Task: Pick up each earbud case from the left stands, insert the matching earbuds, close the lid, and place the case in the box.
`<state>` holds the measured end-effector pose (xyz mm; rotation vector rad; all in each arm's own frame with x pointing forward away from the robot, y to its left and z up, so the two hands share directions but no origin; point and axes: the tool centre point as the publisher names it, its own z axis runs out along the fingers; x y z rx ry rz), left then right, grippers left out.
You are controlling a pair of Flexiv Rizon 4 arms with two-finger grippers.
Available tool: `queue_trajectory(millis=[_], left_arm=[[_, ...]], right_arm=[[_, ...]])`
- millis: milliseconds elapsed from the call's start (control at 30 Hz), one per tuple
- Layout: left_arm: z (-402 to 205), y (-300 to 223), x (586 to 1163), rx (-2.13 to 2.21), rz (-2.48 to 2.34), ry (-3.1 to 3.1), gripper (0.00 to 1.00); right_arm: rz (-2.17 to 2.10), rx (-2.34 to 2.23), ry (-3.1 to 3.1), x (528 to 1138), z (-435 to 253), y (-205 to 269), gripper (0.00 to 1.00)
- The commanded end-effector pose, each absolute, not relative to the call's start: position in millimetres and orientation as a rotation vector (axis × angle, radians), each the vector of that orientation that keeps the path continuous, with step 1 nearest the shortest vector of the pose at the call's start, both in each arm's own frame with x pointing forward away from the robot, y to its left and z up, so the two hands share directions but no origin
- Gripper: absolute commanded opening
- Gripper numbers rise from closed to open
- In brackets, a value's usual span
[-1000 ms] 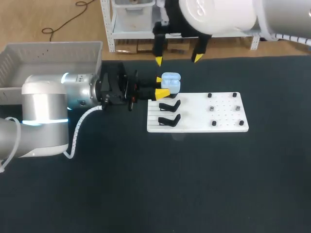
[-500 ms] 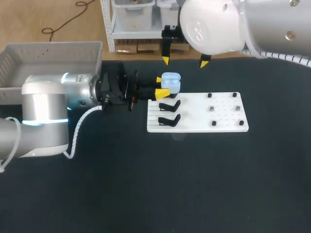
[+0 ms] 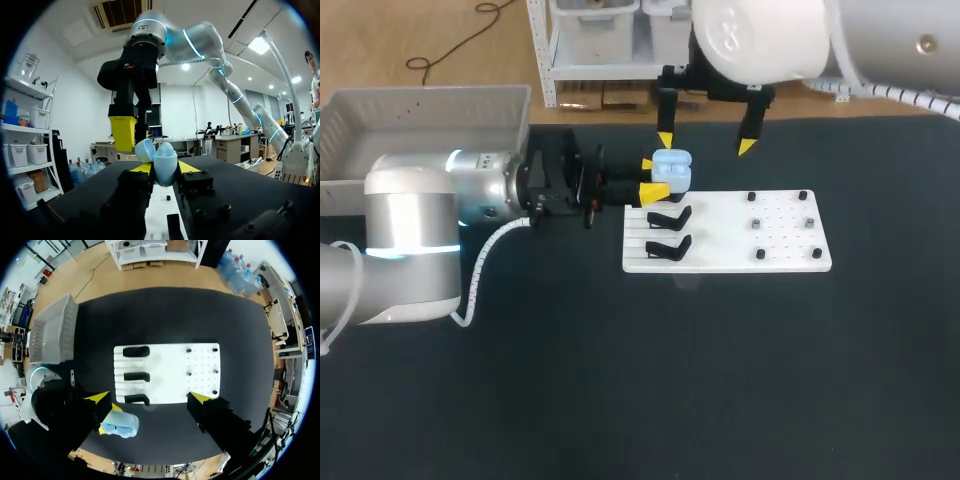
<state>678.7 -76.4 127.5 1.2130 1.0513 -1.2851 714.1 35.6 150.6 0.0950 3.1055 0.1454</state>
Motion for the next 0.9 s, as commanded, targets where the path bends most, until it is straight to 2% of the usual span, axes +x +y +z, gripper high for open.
queue_trajectory(millis=[33,667,900], left_arm=[[126.9,-76.6,679.6,1.214,-1.286,1.050,0.00],[126.9,-76.6,679.6,1.214,-1.286,1.050,0.00],[126.9,-76.6,679.6,1.214,-1.286,1.050,0.00]], right_arm=[[0.185,0.082,3.118,708.0,151.0,29.7,1.00],[0.223,0.039,3.112,696.7,154.3,32.7,1.00],[0.276,-0.046,2.935,683.0,193.0,18.3,1.00]])
